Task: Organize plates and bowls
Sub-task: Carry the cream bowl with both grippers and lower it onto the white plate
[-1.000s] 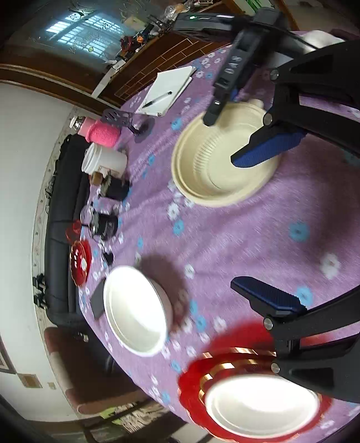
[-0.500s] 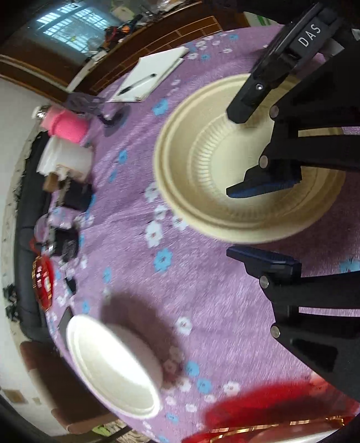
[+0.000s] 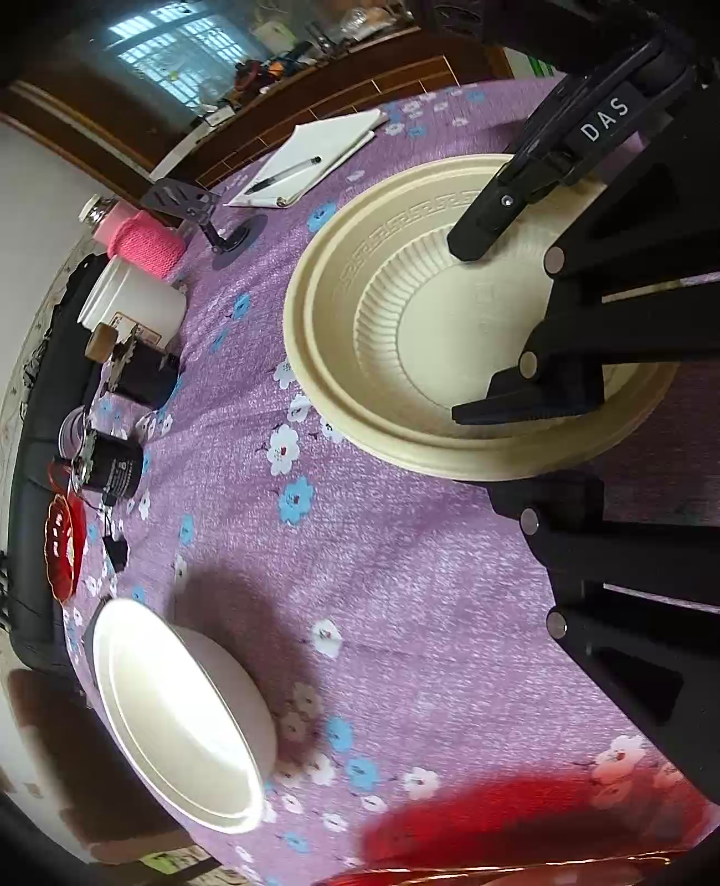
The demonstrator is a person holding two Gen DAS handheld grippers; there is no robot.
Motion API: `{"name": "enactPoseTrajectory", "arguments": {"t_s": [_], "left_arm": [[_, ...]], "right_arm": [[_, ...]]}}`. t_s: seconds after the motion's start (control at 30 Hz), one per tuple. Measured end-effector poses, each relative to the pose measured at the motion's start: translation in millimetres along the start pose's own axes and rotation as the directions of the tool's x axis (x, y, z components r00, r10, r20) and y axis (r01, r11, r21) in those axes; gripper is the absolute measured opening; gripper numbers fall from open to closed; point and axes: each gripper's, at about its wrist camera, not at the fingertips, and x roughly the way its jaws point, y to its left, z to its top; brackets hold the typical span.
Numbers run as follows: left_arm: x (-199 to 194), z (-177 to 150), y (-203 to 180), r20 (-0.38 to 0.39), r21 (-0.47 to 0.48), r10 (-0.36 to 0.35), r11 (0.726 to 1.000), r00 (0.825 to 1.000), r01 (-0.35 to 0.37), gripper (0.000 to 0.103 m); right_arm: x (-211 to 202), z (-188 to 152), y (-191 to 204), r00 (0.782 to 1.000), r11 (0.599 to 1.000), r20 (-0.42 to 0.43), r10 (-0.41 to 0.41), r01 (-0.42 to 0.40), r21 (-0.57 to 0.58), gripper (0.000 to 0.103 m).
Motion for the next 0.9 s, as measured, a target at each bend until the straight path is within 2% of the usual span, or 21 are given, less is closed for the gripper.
{"name": "enactPoseTrajectory", "arguments": {"t_s": [0.17,0.3,0.43,0.57,0.67,0.8,0.9], "left_arm": [[-20.4,-8.5,5.1,0.029,-0.003,-0.006,1.0,1.0,0.006,0.013],[-47.4,-23.9,11.3,0.079,0.033,0.034,0.999,0.996,-0.036,0.014],[-81.6,-41.2,24.4,0.164,0.078,0.089,0.992,0.982,-0.103,0.015],[-111.6,-46.6,46.1,0.217,0.048,0.11,0.991,0.97,-0.123,0.015],[-131.0,-50.4,60.2,0.247,0.02,0.092,0.995,0.965,-0.1,0.015],[-159.4,-59.2,76.5,0.305,-0.001,0.097,0.995,0.948,-0.101,0.015],[-172.7,-64.7,94.0,0.314,-0.029,0.089,0.996,0.945,-0.085,0.015]], "right_arm": [[-5.7,-3.1,12.2,0.999,0.999,0.032,0.029,-0.027,-0.043,0.015],[-16.0,-11.6,31.2,0.996,0.994,0.062,0.067,-0.062,-0.087,0.015],[-29.6,-23.2,57.7,0.988,0.986,0.078,0.133,-0.124,-0.115,0.015],[-36.9,-41.1,84.7,0.981,0.979,0.058,0.186,-0.18,-0.092,0.015],[-42.3,-50.6,109.3,0.984,0.978,0.067,0.166,-0.156,-0.136,0.015],[-48.4,-56.3,137.8,0.983,0.971,0.06,0.174,-0.161,-0.177,0.015],[-51.6,-57.7,156.5,0.982,0.966,0.058,0.18,-0.165,-0.201,0.015]]}}
